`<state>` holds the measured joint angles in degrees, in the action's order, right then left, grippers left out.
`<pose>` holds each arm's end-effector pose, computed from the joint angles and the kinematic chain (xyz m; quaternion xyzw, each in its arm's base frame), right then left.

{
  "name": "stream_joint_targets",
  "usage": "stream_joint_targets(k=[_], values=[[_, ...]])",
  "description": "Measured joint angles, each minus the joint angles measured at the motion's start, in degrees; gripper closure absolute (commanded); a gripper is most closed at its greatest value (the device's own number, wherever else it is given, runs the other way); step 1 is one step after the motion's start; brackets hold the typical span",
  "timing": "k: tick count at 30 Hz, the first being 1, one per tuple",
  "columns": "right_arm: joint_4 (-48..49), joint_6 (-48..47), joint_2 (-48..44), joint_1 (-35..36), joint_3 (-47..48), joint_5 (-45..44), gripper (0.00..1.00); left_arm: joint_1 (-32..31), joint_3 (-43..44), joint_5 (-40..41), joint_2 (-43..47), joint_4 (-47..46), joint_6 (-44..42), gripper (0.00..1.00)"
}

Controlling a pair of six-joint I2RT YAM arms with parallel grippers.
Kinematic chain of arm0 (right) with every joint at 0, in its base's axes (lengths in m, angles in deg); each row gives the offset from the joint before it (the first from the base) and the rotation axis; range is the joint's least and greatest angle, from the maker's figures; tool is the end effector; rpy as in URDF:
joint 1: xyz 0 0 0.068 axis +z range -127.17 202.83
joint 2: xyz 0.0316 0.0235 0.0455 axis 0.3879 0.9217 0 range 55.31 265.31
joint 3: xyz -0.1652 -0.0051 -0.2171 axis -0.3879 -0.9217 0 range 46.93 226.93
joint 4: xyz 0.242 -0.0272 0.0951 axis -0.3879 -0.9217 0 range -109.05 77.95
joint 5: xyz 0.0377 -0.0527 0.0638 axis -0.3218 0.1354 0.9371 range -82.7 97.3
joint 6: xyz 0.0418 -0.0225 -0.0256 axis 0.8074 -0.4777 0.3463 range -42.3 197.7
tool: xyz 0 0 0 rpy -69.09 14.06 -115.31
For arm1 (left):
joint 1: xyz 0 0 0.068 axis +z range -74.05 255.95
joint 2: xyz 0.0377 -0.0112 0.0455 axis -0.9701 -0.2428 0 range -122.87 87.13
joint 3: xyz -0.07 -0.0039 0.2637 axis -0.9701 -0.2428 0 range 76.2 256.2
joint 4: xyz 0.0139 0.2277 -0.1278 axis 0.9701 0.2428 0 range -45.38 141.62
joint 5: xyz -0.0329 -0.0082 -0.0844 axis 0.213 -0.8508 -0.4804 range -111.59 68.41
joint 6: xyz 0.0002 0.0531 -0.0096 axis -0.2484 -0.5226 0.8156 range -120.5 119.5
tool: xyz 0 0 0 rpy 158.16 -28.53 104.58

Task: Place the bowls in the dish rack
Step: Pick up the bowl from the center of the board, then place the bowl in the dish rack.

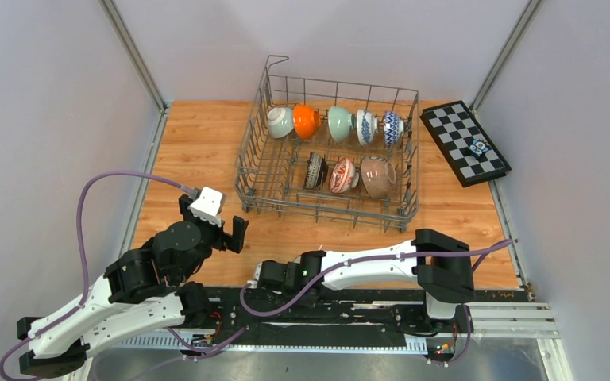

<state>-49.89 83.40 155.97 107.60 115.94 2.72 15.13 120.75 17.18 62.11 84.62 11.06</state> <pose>0.0345 0.3456 0.1930 -0.6205 0.7628 0.0986 0.1532 0.0618 -0.0652 0.3280 0.1509 0.7833 -0.0975 0.5951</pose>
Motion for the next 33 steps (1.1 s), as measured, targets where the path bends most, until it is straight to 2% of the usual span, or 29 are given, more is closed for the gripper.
stream_joint_targets(k=[8, 18, 26, 33], values=[[-0.44, 0.11, -2.27, 0.02, 0.02, -0.74, 0.97, 0.0, 0.0, 0.02, 0.0, 0.0, 0.0, 0.0], [-0.83, 1.86, -15.19, -1.55, 0.02, -1.55, 0.97, 0.0, 0.0, 0.44, 0.0, 0.0, 0.02, 0.0], [-0.68, 4.2, -25.16, -8.74, 0.48, 1.2, 0.97, 0.0, 0.0, 0.87, 0.0, 0.02, 0.02, 0.0], [5.25, 6.58, -33.31, -17.07, 2.6, 4.79, 0.97, 0.0, 0.0, 0.92, 0.07, 0.0, 0.02, 0.0]])
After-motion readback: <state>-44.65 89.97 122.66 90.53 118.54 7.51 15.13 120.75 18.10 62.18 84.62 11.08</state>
